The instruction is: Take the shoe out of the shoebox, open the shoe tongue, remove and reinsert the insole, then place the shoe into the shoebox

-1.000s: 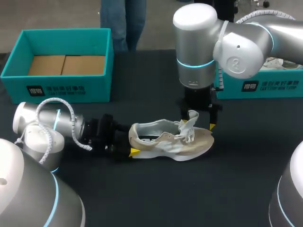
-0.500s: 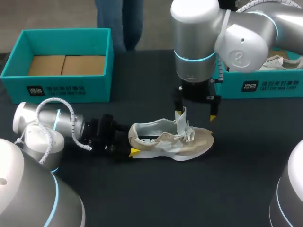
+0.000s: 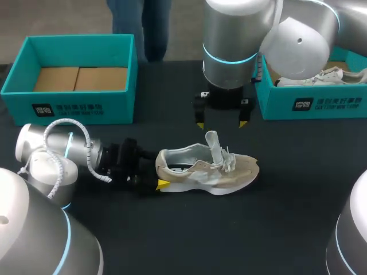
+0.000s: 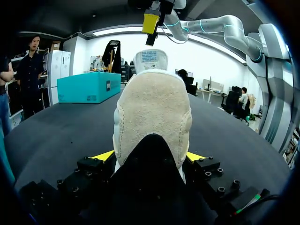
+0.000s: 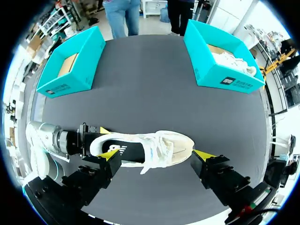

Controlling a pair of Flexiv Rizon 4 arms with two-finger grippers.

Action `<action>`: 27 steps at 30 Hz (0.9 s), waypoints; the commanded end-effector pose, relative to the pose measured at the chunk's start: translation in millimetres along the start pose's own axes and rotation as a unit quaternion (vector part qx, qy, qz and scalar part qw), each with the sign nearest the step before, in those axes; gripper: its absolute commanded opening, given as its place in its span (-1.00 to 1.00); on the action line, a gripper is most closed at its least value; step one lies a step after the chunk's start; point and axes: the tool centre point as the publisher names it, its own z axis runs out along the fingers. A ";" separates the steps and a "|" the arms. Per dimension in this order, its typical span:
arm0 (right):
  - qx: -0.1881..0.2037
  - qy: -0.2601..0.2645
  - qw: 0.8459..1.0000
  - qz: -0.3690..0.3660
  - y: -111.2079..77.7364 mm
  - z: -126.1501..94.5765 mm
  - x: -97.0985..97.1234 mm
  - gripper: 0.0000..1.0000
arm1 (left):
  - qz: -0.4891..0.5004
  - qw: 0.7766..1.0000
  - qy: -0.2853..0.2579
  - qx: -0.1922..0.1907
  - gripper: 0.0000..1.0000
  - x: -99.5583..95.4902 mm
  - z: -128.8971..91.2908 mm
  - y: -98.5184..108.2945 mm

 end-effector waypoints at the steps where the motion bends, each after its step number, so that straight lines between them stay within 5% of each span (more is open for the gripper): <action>1: -0.040 0.012 0.981 -0.189 -2.1 -9.7 18.7 1.00 | 0.000 1.000 0.000 -0.002 -1.00 0.4 0.3 3.0; 16: -0.036 -0.012 0.974 -0.223 -0.3 -12.8 25.1 1.00 | 0.000 1.000 0.000 -0.002 -1.00 0.4 0.3 3.0; 19: -0.056 0.016 0.929 -0.365 6.2 -9.8 37.3 1.00 | 0.000 1.000 0.000 -0.002 -1.00 0.4 0.3 3.0; 21: -0.072 0.021 0.885 -0.459 7.7 -12.6 45.3 1.00 | 0.000 1.000 0.000 -0.002 -1.00 0.4 0.3 3.0; 22: -0.071 0.018 0.878 -0.473 7.3 -13.7 46.5 1.00 | 0.000 1.000 0.000 -0.002 -1.00 0.4 0.3 3.0; 26: -0.068 0.027 0.807 -0.587 4.7 -13.9 58.1 1.00 | 0.000 1.000 0.000 -0.002 -1.00 0.4 0.3 3.0; 27: -0.069 0.030 0.800 -0.595 3.9 -14.1 60.0 1.00 | 0.000 1.000 0.000 -0.002 -1.00 0.4 0.3 3.0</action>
